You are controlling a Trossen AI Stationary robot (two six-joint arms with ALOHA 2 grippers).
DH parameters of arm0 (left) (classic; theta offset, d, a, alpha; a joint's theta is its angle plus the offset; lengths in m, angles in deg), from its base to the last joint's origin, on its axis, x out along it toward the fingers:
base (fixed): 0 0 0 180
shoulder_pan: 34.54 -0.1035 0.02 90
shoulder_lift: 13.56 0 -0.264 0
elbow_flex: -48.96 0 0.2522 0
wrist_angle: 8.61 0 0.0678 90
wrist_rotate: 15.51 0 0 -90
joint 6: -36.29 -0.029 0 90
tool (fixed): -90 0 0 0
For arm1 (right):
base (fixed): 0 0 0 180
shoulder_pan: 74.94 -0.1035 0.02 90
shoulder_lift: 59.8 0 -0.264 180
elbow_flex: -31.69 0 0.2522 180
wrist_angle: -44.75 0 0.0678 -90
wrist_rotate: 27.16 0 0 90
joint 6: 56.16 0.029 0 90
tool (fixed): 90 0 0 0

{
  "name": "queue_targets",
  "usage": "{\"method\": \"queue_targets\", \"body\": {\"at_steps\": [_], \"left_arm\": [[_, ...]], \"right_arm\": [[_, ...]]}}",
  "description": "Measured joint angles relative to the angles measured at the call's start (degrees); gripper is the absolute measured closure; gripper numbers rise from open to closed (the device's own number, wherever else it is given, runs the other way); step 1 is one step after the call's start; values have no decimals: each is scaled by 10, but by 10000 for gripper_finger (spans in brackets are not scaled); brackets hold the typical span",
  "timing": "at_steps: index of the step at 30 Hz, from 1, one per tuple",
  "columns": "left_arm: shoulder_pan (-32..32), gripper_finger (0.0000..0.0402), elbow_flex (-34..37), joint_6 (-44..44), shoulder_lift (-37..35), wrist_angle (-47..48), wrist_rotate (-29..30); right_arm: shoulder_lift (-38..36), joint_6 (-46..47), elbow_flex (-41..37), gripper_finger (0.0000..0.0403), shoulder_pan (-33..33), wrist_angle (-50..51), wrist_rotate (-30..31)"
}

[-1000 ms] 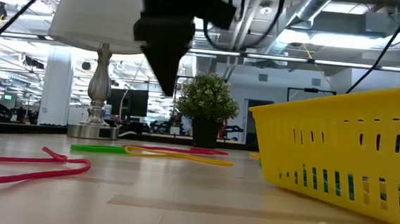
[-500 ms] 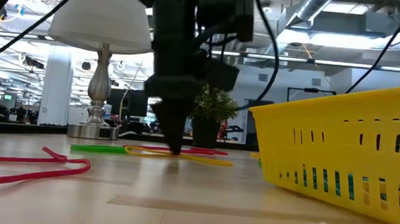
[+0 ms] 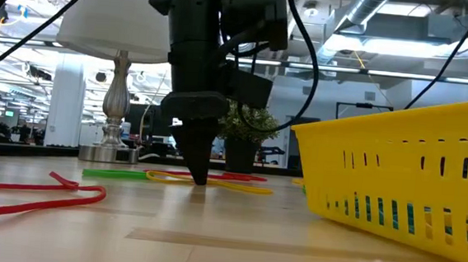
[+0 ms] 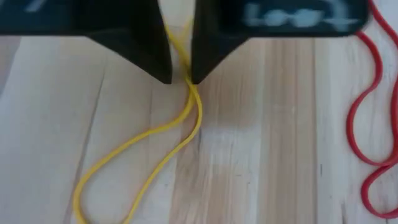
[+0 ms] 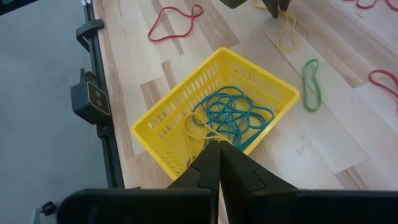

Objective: Pick and place items into bin
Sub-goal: Put the bottom yellow rubber band into the bin

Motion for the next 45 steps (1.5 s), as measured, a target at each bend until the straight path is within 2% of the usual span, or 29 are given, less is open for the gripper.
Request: {"method": "queue_targets", "body": {"at_steps": [2, 7, 14, 18, 23, 26, 29, 33, 39, 45], "left_arm": [[0, 387, 0, 7, 1, -2, 4], [21, 400, -20, 39, 4, 11, 31], [103, 401, -146, 93, 5, 58, 85], [156, 401, -200, 100, 5, -9, 116], [193, 401, -204, 75, 16, -206, 125], [196, 401, -204, 40, 42, -298, 132], [188, 401, -204, 39, 67, -332, 127], [177, 401, -204, 64, 102, -321, 109], [171, 398, -204, 42, 130, -317, 94], [169, 351, -204, 25, 125, -295, 117]], "right_arm": [[0, 0, 0, 403, 0, -1, 0], [0, 0, 0, 403, 0, -8, 0], [0, 0, 0, 403, -1, -8, 0], [0, 0, 0, 403, 0, -9, 2], [0, -1, 0, 403, 4, -10, 7], [0, 0, 0, 403, 5, -11, 16], [0, 0, 0, 403, 4, -12, 16], [0, 0, 0, 403, 3, -12, 16], [0, -6, 0, 403, 3, -11, 16], [0, -29, 0, 403, 3, -11, 16]]}}
